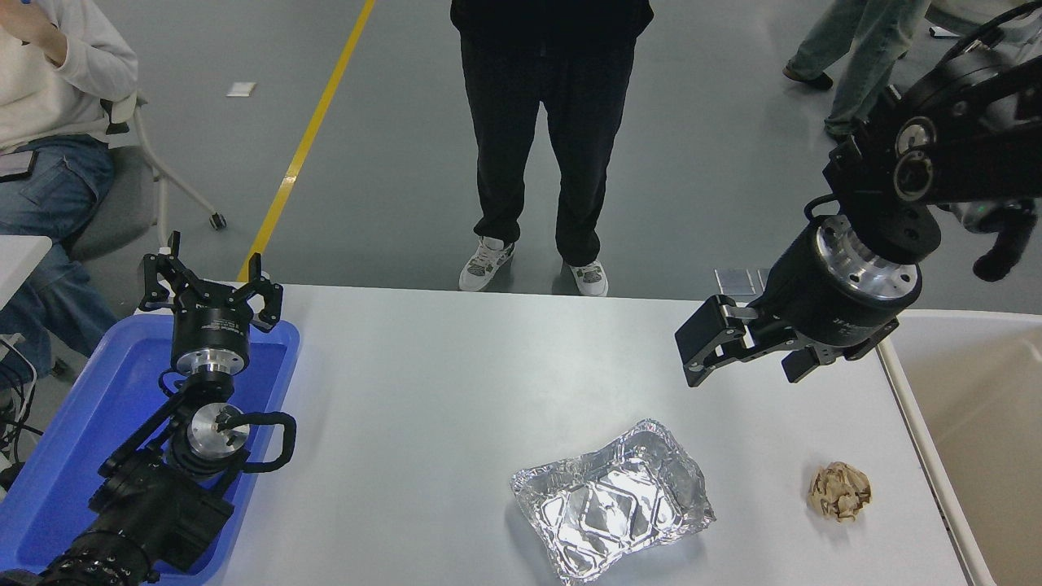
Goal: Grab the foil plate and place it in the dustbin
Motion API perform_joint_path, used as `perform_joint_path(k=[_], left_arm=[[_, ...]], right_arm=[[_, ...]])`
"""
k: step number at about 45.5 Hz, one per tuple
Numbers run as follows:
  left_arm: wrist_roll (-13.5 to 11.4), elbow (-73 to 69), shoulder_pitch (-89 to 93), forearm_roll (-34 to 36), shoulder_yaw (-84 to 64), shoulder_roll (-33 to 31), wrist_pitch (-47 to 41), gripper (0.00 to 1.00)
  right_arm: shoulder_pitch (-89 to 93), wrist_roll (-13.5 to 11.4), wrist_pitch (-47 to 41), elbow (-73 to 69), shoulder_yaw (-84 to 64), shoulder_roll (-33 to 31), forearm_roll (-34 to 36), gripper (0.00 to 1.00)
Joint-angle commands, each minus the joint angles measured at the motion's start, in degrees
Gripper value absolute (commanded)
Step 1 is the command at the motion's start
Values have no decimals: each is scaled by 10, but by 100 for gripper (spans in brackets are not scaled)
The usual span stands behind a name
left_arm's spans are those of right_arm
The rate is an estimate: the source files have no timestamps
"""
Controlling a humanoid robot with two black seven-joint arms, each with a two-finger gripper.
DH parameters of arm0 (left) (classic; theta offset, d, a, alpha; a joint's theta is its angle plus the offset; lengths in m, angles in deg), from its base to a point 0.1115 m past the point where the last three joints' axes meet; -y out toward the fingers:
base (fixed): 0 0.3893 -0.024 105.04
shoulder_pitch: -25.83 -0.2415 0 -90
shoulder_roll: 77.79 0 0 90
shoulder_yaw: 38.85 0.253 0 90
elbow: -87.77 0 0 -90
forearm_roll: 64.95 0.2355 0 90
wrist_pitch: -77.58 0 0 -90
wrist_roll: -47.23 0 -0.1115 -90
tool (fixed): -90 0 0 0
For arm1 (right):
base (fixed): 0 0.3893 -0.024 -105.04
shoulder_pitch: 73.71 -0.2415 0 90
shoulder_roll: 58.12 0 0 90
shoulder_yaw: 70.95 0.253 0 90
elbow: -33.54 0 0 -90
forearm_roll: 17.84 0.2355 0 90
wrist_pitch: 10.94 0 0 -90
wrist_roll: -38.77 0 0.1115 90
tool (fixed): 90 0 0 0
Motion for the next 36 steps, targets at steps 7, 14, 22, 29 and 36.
perform_joint_path(k=[7,14,22,29,36], left_arm=[[0,0,0,0,0,0,-1,99],[0,0,0,0,0,0,-1,99],[0,0,0,0,0,0,0,99],[0,0,0,0,0,0,-1,99],[0,0,0,0,0,0,0,99]], right_arm=[[0,0,2,2,1,0,0,100],[4,0,9,6,9,0,1,100],[21,0,39,13,16,6,0,100],[45,0,62,22,26,12,1,100],[84,0,101,30,34,12,-3,100]])
